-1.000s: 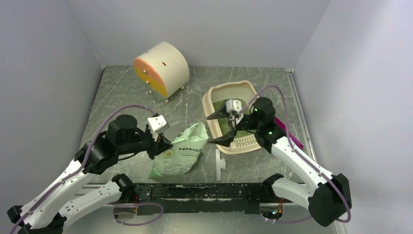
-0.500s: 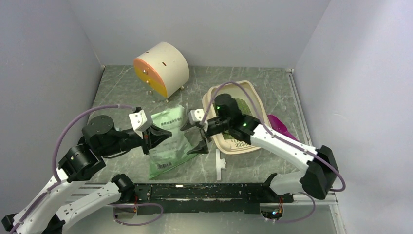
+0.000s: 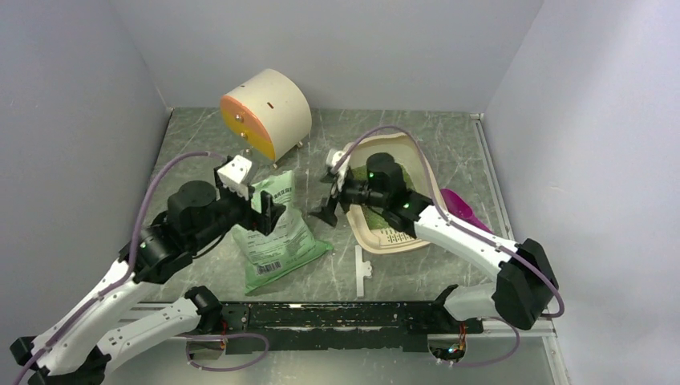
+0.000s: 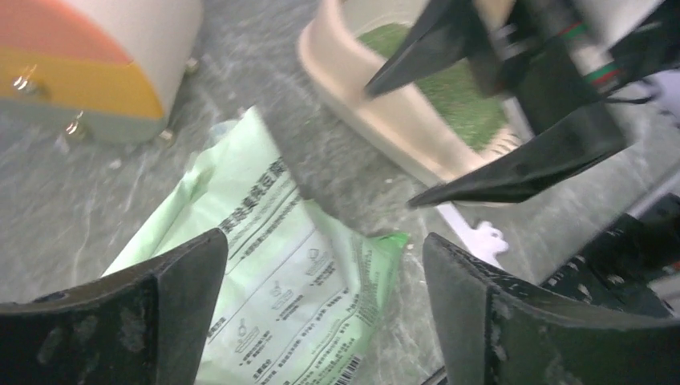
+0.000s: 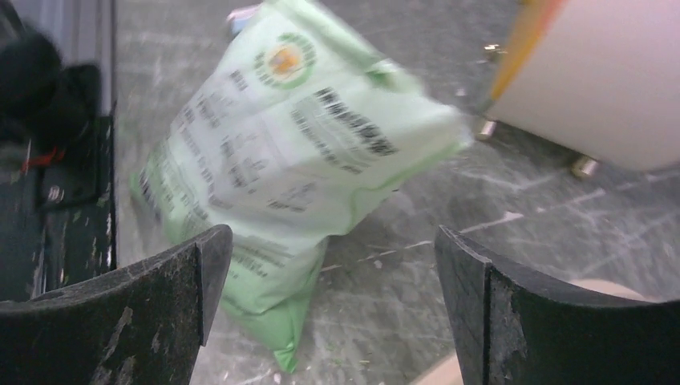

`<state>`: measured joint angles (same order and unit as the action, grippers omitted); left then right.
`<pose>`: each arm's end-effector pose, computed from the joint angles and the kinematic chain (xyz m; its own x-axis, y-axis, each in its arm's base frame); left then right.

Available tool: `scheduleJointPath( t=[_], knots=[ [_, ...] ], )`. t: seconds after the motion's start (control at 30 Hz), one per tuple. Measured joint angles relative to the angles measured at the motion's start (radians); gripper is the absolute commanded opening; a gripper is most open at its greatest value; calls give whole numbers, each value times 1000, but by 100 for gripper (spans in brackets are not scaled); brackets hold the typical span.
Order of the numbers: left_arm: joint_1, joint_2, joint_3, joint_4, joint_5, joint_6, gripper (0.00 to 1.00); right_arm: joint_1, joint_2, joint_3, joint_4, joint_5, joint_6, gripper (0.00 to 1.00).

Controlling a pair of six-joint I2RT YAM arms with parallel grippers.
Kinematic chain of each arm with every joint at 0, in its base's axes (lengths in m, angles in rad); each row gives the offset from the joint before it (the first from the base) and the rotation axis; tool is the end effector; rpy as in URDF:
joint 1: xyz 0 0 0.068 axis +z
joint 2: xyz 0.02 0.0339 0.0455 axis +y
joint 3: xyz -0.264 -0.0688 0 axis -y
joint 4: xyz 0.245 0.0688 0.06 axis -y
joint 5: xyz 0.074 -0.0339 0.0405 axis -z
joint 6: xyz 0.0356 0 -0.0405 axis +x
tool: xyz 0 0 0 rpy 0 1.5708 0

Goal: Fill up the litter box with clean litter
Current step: Close the cat litter bag at the center of the board.

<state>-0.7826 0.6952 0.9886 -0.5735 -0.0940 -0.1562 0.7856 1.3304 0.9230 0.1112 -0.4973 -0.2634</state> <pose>0.1014 -0.0961 0.3806 -0.2929 0.0728 -0.9534 0.5998 0.7905 -0.1239 0.2047 0.2288 0.2972 0.0466 -0.2771 -0.9597 -0.9653 0.2346 -0.1146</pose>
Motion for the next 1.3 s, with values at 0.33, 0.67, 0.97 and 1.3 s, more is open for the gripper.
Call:
scheduleJointPath(
  t=[0.33, 0.67, 0.97, 1.3],
  knots=[
    [286, 165, -32, -2, -38, -130, 97, -305, 119, 79, 72, -161, 462, 100],
    [877, 241, -180, 122, 452, -179, 97, -308, 143, 75, 43, -272, 578, 100],
    [966, 233, -356, 261, 730, -200, 92, -308, 120, 64, 19, -294, 571, 100],
    [967, 473, -396, 448, 1006, -184, 33, -308, 125, 64, -3, -304, 555, 100]
  ],
)
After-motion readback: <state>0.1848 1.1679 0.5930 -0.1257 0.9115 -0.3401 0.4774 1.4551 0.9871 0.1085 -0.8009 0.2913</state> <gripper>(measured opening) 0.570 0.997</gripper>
